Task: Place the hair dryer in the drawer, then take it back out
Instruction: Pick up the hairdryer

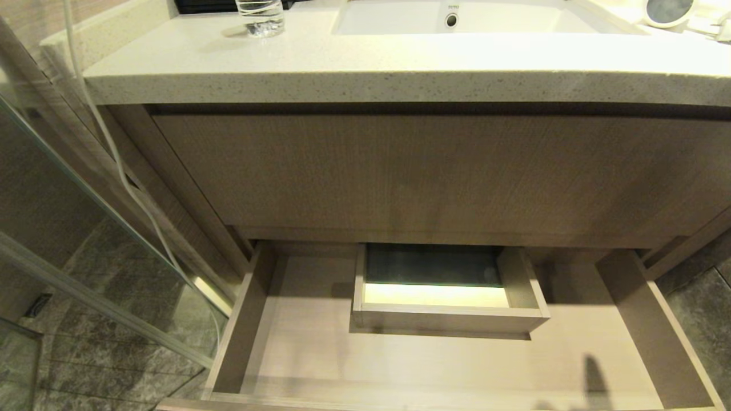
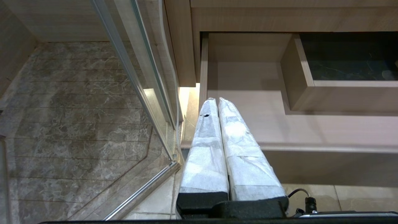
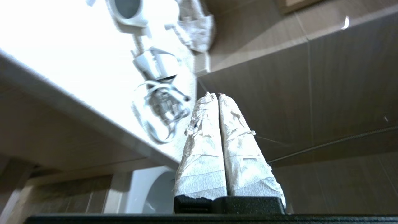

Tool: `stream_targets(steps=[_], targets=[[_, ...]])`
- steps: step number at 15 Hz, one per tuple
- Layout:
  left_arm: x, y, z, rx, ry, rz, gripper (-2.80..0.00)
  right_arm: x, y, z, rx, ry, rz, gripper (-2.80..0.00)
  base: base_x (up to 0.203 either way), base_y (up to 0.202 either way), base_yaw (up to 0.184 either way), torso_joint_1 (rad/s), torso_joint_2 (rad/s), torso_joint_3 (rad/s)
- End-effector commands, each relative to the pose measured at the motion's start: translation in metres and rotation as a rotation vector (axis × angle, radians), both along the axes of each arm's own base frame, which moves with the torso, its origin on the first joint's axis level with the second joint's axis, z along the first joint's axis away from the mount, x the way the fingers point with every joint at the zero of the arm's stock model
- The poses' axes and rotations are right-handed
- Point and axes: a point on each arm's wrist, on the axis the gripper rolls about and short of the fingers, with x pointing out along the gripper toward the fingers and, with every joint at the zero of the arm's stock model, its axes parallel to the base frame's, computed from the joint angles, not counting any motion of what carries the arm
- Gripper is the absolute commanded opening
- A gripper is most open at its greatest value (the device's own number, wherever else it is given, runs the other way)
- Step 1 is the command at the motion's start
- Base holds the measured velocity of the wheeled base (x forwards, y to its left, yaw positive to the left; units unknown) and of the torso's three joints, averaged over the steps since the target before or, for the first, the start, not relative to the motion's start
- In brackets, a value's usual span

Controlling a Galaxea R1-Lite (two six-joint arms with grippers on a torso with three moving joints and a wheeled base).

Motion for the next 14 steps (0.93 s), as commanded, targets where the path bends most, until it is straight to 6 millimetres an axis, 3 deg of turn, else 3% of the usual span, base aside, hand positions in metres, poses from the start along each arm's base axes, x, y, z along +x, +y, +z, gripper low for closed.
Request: stream_targets(steps=[1, 3, 5, 7, 10, 12, 14], targets=[[0.0, 0.0, 0.0, 0.0, 0.0, 0.0, -2.8, 0.057, -0.021, -0.001, 0.074, 0.04, -0.037, -2.8, 0.0, 0.0, 0.0, 0.0, 0.0, 0.0], [0.0, 0.0, 0.0, 0.0, -0.002, 0.0, -2.8, 0.056, -0.021, -0.018, 0.237, 0.059, -0.023, -2.8, 0.0, 0.0, 0.0, 0.0, 0.0, 0.0], [0.0, 0.0, 0.0, 0.0, 0.0, 0.0, -2.8, 0.037, -0.017, -0.064, 0.39, 0.179, -0.075, -2.8, 0.0, 0.0, 0.0, 0.0, 0.0, 0.0], [0.0, 0.0, 0.0, 0.0, 0.0, 0.0, -2.8, -0.001, -0.007, -0.122, 0.514, 0.29, -0.139, -2.8, 0.0, 0.0, 0.0, 0.0, 0.0, 0.0], [0.0, 0.0, 0.0, 0.0, 0.001, 0.0, -2.8, -0.079, 0.014, -0.212, 0.658, 0.292, -0.201, -2.8, 0.0, 0.0, 0.0, 0.0, 0.0, 0.0], [0.0, 0.0, 0.0, 0.0, 0.0, 0.0, -2.8, -0.11, 0.022, -0.277, 0.711, 0.299, -0.206, -2.8, 0.0, 0.0, 0.0, 0.0, 0.0, 0.0], [0.0, 0.0, 0.0, 0.0, 0.0, 0.0, -2.8, -0.119, 0.024, -0.338, 0.789, 0.282, -0.177, -2.8, 0.0, 0.0, 0.0, 0.0, 0.0, 0.0]])
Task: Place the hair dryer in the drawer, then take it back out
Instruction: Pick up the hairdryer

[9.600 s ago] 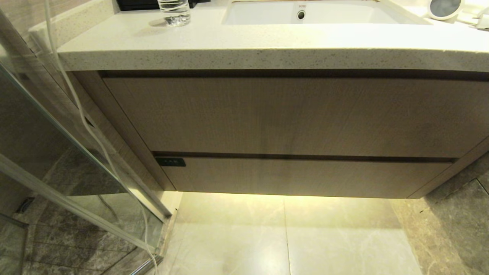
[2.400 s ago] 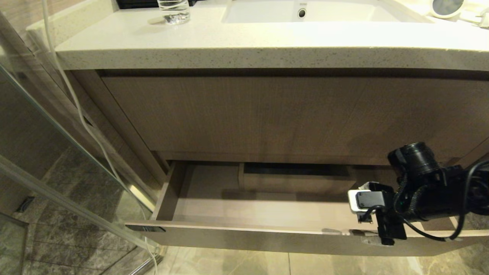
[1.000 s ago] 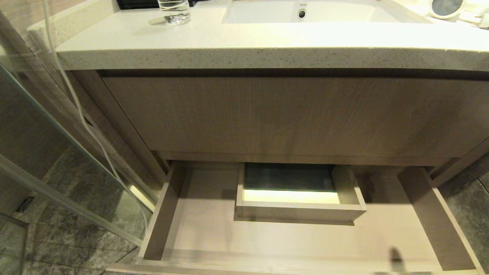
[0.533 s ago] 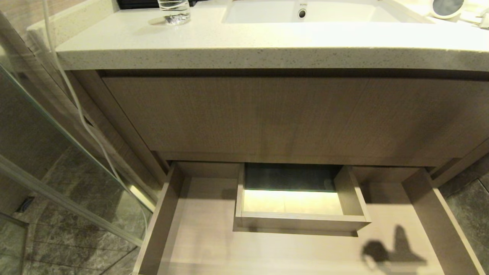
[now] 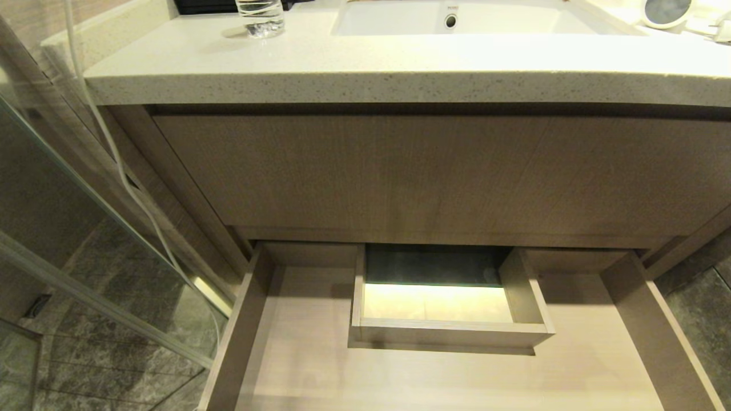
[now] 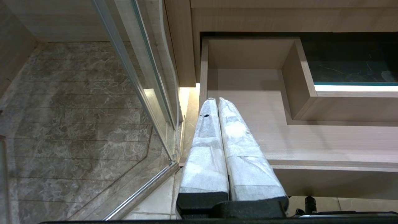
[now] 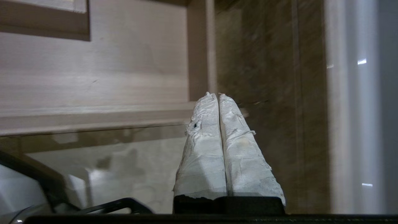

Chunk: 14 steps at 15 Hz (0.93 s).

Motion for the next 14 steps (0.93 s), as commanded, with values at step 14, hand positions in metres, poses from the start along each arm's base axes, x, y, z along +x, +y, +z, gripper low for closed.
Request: stream_targets(steps=[14], targets=[[0.0, 0.0, 0.0, 0.0, 0.0, 0.0, -2.8, -0.012, 0.009, -0.09, 0.324, -0.281, 0.287, -2.8, 0.0, 0.0, 0.0, 0.0, 0.0, 0.0]])
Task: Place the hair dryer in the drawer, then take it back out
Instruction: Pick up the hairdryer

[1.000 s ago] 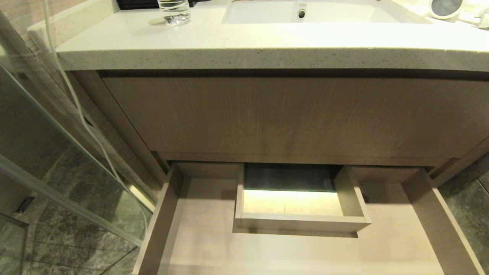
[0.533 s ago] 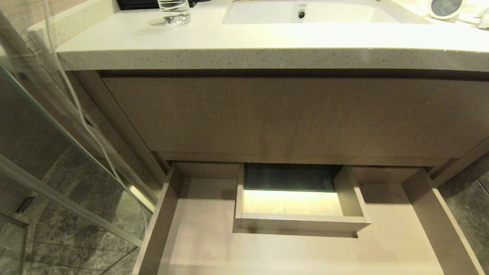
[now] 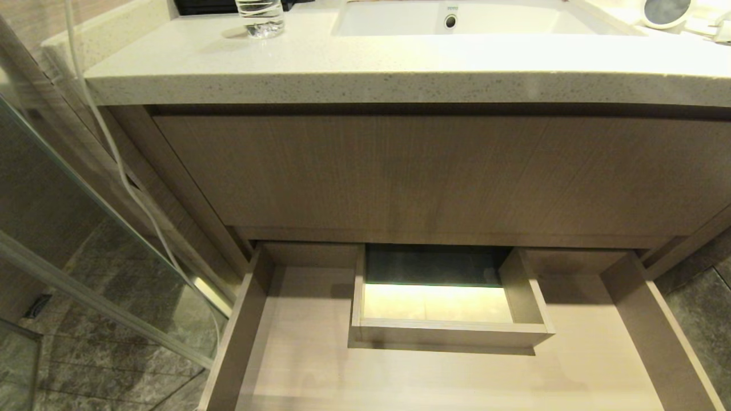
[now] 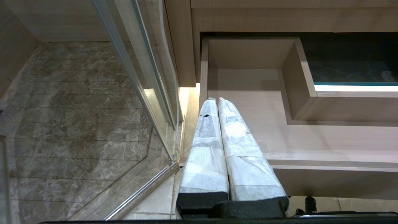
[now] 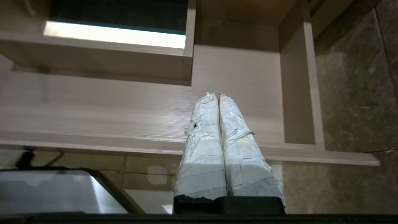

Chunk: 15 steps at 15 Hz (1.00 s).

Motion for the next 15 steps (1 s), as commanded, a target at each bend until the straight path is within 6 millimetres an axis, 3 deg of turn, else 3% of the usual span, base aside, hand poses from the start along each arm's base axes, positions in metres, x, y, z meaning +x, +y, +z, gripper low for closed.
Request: stream_targets(steps=[1, 15], targets=[[0.0, 0.0, 0.0, 0.0, 0.0, 0.0, -2.8, 0.0002, 0.0001, -0.001, 0.083, 0.001, -0.014, -2.8, 0.0, 0.0, 0.0, 0.0, 0.0, 0.0], [0.0, 0.0, 0.0, 0.002, 0.0, 0.0, -2.8, 0.0034, -0.0002, -0.0013, 0.054, 0.049, -0.038, -2.8, 0.0, 0.0, 0.0, 0.0, 0.0, 0.0]])
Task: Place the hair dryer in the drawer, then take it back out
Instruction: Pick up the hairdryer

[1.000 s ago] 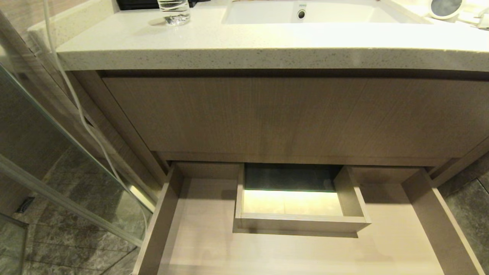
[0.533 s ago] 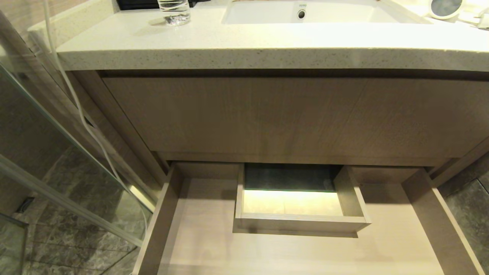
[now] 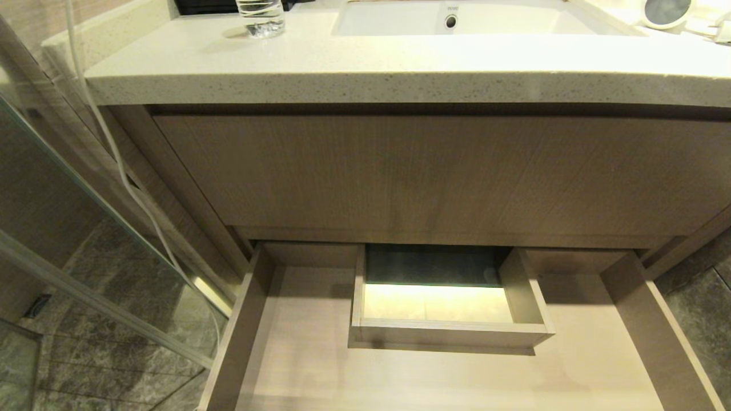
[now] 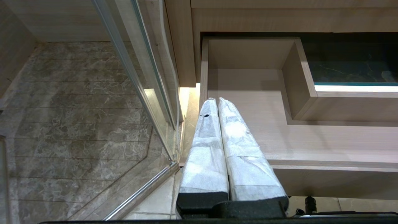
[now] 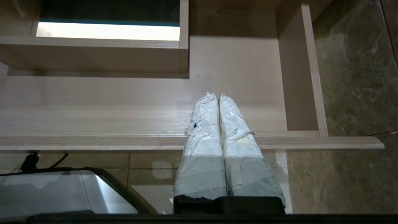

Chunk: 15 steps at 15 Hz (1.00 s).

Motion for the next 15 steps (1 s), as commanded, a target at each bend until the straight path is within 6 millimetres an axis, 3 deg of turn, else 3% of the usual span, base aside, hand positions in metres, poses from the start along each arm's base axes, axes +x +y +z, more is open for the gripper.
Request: stream_targets(steps=[1, 6, 10, 13, 15], targets=[[0.0, 0.0, 0.0, 0.0, 0.0, 0.0, -2.8, -0.001, 0.0, 0.0, 0.001, -0.015, 0.018, -2.8, 0.0, 0.0, 0.0, 0.0, 0.0, 0.0], [0.0, 0.0, 0.0, 0.0, 0.0, 0.0, -2.8, -0.003, 0.0, 0.0, 0.015, -0.053, 0.142, -2.8, 0.0, 0.0, 0.0, 0.0, 0.0, 0.0], [0.0, 0.0, 0.0, 0.0, 0.0, 0.0, -2.8, -0.023, 0.0, -0.002, -0.011, -0.293, 0.132, -2.8, 0.0, 0.0, 0.0, 0.0, 0.0, 0.0], [0.0, 0.0, 0.0, 0.0, 0.0, 0.0, -2.8, -0.025, 0.0, -0.008, 0.145, -0.252, 0.088, -2.8, 0.0, 0.0, 0.0, 0.0, 0.0, 0.0], [0.0, 0.0, 0.0, 0.0, -0.001, 0.0, -2.8, -0.024, 0.0, -0.007, 0.133, -0.274, 0.091, -2.8, 0.0, 0.0, 0.0, 0.0, 0.0, 0.0]])
